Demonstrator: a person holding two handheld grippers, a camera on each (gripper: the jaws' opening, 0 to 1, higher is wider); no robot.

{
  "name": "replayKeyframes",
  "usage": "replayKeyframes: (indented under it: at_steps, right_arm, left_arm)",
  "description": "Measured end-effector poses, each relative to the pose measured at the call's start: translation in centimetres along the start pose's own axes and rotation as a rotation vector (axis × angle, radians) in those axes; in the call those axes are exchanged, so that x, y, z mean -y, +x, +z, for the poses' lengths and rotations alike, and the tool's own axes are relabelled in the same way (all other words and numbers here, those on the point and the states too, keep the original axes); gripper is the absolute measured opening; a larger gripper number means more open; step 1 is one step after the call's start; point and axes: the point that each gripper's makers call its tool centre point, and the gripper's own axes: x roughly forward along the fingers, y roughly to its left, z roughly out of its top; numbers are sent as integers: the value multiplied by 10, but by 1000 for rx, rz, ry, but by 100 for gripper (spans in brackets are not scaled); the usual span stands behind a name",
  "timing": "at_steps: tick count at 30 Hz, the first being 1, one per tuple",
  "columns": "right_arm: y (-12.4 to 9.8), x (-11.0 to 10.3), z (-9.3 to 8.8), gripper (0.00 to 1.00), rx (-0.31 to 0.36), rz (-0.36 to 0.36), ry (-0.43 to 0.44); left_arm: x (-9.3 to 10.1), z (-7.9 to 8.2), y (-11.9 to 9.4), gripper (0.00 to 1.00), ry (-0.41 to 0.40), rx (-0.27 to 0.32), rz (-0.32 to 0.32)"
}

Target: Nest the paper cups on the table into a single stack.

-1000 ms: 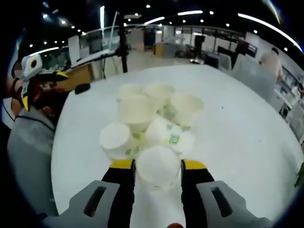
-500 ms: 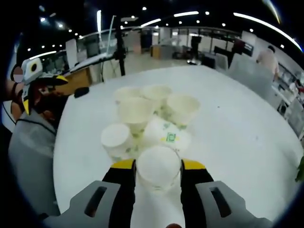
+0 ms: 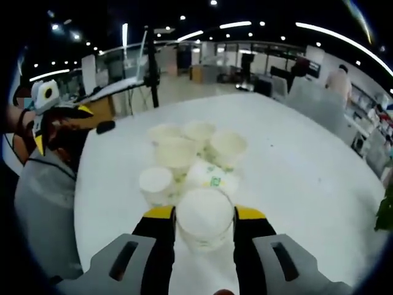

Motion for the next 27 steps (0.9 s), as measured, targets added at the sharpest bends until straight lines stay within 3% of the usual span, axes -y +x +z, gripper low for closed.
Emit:
replayKeyframes:
  at_steps: [14, 27]
  right_arm:
    - [-43, -34, 9, 33, 112, -21, 49]
    - [-77, -58, 6, 33, 156, -52, 62]
  left_arm:
    - [23, 3, 2, 98, -7, 16, -49]
    - [50, 4, 13, 97, 18, 14, -134]
